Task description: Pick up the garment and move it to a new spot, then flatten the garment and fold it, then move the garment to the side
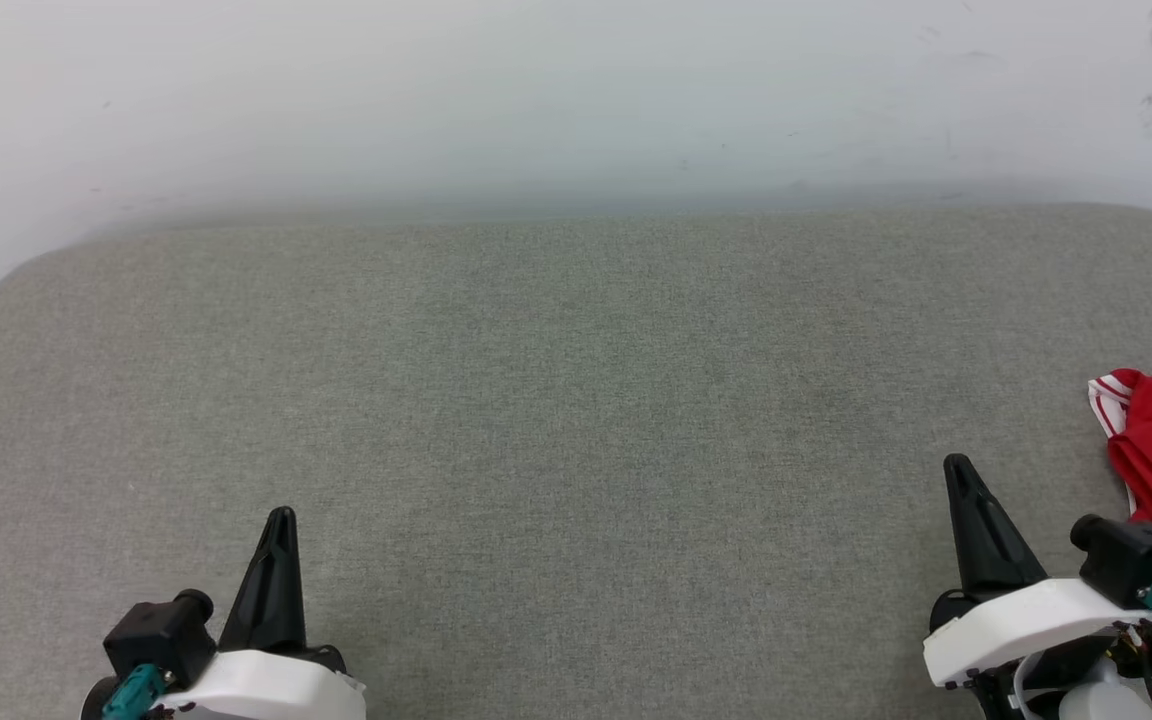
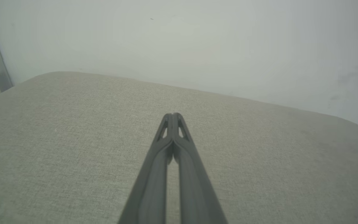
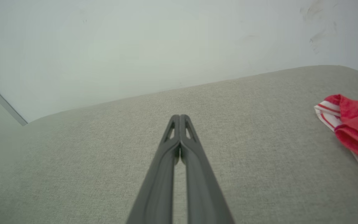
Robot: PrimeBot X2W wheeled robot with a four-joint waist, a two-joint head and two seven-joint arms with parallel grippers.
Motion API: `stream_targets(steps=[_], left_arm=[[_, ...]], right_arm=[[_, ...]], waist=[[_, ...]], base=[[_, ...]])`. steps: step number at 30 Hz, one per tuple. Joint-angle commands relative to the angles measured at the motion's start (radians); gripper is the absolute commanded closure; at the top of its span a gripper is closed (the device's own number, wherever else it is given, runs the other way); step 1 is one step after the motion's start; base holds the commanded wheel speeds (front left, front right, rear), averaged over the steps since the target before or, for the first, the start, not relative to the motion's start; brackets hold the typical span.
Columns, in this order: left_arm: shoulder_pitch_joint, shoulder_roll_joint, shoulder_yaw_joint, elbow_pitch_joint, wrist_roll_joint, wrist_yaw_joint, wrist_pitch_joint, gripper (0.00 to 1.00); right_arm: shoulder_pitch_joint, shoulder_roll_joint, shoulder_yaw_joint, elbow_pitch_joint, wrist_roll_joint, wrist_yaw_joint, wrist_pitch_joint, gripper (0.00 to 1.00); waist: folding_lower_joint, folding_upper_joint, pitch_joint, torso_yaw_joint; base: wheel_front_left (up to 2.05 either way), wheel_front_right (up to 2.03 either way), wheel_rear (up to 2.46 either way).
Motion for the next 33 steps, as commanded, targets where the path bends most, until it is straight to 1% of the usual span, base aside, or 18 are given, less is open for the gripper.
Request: stream_targets(steps=[1, 18, 33], left_arm=[[-0.024, 0.002, 0.006, -0.010, -0.043, -0.006, 0.009, 1.00], [-0.052, 0.001, 0.019, 0.021, -0.345, -0.021, 0.080, 1.00], [-0.075, 0.000, 0.030, 0.048, -0.566, -0.032, 0.136, 1.00]], right_arm=[[-0.017, 0.001, -0.005, -0.013, 0.044, 0.000, 0.007, 1.00], [-0.020, 0.003, -0.023, -0.007, 0.334, 0.000, 0.065, 1.00], [-0.024, 0.004, -0.039, 0.000, 0.546, 0.000, 0.109, 1.00]], waist=[[0.0000, -0.0001, -0.001, 0.000], [-0.0001, -0.0001, -0.006, 0.004], [-0.0001, -0.0001, -0.012, 0.006]], base=[[0.00, 0.00, 0.00], [0.00, 0.00, 0.00], [0.00, 0.00, 0.00]])
